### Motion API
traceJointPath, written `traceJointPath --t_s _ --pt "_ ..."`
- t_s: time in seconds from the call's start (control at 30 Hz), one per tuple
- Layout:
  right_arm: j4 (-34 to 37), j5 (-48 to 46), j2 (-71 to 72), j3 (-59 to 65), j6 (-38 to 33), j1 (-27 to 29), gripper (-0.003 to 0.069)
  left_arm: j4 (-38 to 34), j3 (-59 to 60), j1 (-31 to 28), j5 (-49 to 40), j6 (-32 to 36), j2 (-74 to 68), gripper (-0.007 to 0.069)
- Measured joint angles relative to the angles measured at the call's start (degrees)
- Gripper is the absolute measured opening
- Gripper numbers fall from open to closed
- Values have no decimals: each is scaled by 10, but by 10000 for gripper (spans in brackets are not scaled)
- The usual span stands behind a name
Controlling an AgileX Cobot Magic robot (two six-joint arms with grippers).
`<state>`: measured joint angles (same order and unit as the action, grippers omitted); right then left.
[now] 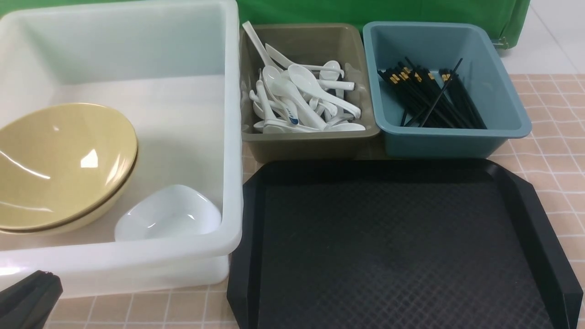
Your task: On brown table put chopsticks spoon bowls plates into blue grey white boxes.
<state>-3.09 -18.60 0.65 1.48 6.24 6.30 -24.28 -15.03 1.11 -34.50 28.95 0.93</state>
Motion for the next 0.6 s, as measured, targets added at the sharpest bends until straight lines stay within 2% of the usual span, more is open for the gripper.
traceJointPath --t_s 0.5,0.6 --pt "1 -1 0 0 0 0 48 0 5 0 3 0 0 5" --pt "1 -1 0 0 0 0 51 39 25 -1 13 -2 0 5"
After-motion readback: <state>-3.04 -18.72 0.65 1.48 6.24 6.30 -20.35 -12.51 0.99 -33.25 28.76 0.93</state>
